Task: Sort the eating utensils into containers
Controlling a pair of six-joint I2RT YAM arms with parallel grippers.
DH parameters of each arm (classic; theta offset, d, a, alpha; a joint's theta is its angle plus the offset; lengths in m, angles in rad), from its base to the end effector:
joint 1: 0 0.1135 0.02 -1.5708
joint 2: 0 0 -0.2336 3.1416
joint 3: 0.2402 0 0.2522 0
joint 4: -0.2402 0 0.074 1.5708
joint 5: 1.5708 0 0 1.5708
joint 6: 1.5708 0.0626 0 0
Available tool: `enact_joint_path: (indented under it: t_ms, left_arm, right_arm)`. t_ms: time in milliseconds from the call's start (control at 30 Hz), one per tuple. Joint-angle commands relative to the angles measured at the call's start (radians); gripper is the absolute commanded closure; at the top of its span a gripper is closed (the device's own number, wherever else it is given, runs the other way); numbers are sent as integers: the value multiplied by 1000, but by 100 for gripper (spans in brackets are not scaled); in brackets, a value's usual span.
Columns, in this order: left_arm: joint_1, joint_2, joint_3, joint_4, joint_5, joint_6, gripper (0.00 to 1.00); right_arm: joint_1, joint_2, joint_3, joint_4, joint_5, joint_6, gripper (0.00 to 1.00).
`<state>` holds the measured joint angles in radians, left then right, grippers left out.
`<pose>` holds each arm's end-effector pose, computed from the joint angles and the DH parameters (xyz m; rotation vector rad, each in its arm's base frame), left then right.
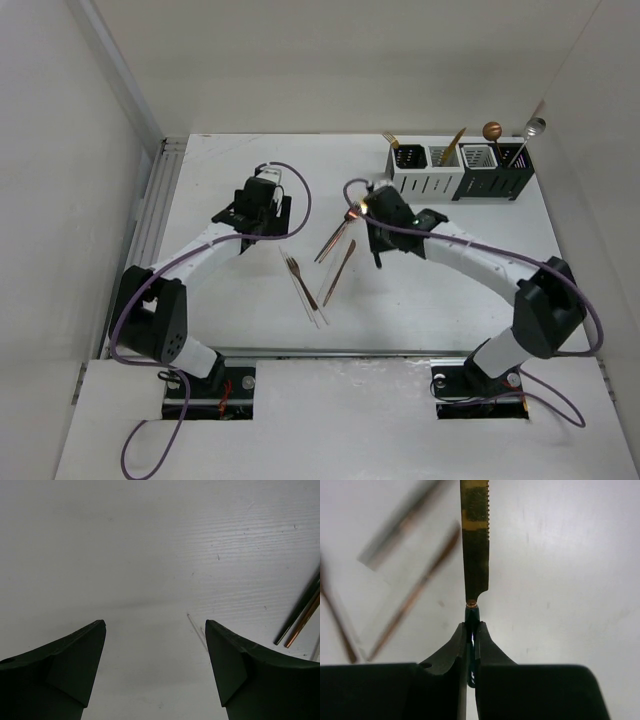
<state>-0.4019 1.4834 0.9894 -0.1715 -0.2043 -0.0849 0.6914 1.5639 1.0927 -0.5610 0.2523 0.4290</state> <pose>0.3272 -0.1253 0.1993 0.2409 2.2073 -0.0393 0.2664 0.2002 0.1738 -0.2454 2.5434 0.1001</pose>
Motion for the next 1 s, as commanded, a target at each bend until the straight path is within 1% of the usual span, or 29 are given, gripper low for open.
enact_joint_path:
  t_ms: [0,33,67,133,167,200,233,300,333,367,400,433,500,533,633,667,800,900,967]
  left_arm:
    - [-11,-44,12,9,-40,20,22]
    - [-11,-44,23,9,-40,20,22]
    - [-11,-44,23,0,-50,20,22]
    - [-11,-44,32,0,-50,20,22]
    - [-11,-44,32,0,-61,20,22]
    - [-11,-44,32,0,-61,20,22]
    - [-11,-44,43,0,-61,20,22]
    - [-2,-34,57,-12,-52,20,22]
    - [-2,-22,72,-13,-52,20,22]
    - [11,-6,81,-13,-52,20,22]
    - [20,-6,97,-13,-52,10,22]
    - [20,9,97,-13,-52,10,22]
    - [31,38,133,-22,-52,-2,22]
    - [41,49,144,-22,-52,-3,22]
    - [41,113,190,-31,-43,-22,22]
    - [52,114,204,-31,-43,-22,22]
    - [61,202,276,-49,-43,-32,22]
    - [61,247,334,-74,-33,-32,22]
    - [71,285,382,-105,-33,-41,22]
  right_arm:
    - [-42,-120,197,160,16,-273,100]
    - [-74,-120,229,197,-52,-314,100]
    - [-148,-133,275,285,-85,-353,100]
    - [-226,-133,286,399,-132,-446,100]
    - [-303,-133,286,459,-181,-472,100]
    - [-338,-113,286,569,-205,-499,100]
    - [-369,-69,295,613,-223,-553,100]
    - [-455,-10,340,702,-289,-602,100]
    - [-484,51,358,722,-316,-627,100]
    - [-513,80,375,743,-356,-627,100]
    - [-571,109,406,765,-430,-627,100]
    - [-598,164,415,811,-456,-612,100]
    - [-647,211,415,878,-508,-544,100]
    - [-683,229,415,960,-518,-518,100]
    - [-705,306,372,1129,-528,-469,100]
    - [-705,306,372,1147,-510,-469,100]
    - [-705,379,392,1158,-489,-469,100]
    - [-705,401,392,1158,-516,-469,100]
    - [-705,412,362,1158,-516,-451,100]
